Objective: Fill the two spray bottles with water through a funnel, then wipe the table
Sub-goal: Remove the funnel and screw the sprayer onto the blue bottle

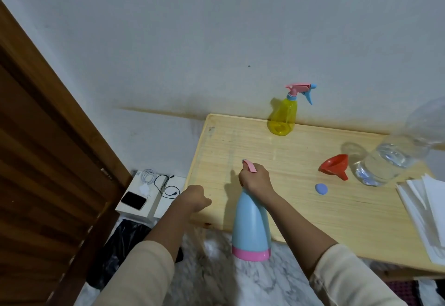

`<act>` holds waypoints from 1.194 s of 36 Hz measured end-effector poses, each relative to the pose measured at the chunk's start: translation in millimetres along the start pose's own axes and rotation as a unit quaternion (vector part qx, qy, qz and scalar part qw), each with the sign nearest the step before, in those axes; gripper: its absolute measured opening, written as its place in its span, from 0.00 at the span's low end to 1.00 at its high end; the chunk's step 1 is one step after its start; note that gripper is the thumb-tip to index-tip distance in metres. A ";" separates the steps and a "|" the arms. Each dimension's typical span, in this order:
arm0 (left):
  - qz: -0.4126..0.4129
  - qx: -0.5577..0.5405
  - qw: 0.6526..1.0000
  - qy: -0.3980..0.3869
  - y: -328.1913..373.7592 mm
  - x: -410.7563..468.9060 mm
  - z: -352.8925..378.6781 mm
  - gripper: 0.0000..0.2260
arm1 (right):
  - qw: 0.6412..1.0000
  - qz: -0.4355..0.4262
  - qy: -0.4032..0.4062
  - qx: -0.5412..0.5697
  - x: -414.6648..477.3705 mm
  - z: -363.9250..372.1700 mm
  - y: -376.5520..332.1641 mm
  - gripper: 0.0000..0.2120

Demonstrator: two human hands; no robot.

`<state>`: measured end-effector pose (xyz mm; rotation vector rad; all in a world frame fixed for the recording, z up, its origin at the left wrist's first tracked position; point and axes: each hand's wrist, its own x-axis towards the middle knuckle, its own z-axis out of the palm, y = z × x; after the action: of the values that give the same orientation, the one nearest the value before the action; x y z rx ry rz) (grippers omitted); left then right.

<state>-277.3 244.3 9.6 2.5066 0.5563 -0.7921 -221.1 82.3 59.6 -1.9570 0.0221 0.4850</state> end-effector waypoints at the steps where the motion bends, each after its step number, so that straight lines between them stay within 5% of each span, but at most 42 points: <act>1: 0.000 0.000 1.000 -0.002 -0.6 1.4 -0.1 0.18 | 1.000 -0.007 0.000 0.006 -1.3 0.6 -0.2 0.17; 6: 0.006 0.005 1.000 -0.002 -0.7 5.7 -3.6 0.12 | 0.999 -0.042 -0.016 -0.022 0.3 8.0 -3.4 0.21; 10: 0.043 -0.019 0.999 -0.004 6.4 9.6 -12.3 0.11 | 0.997 -0.074 0.028 -0.021 7.1 8.5 -10.4 0.02; 18: 0.213 -0.223 0.951 -0.020 62.2 2.4 -38.3 0.12 | 0.967 -0.189 0.163 -0.046 29.7 -33.1 -24.2 0.09; 23: 0.277 -0.209 0.931 -0.110 117.7 11.4 -31.2 0.25 | 0.939 -0.236 0.243 -0.054 50.3 -71.0 -28.8 0.11; 27: 0.278 -0.266 0.923 -0.016 167.7 35.2 -3.2 0.39 | 0.928 -0.226 0.289 -0.063 75.7 -98.1 -23.8 0.13; 30: 0.255 -0.273 0.925 0.060 205.7 50.3 4.8 0.38 | 0.927 -0.201 0.310 -0.062 94.2 -119.0 -18.0 0.18; 43: 0.267 -0.338 0.902 0.033 215.0 137.5 -33.1 0.28 | 0.957 -0.251 0.119 -0.088 165.4 -175.9 -5.5 0.26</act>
<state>-52.7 118.6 12.7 1.8858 0.1034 -0.2352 -11.1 -36.6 68.7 -2.0885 -0.3686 -0.0868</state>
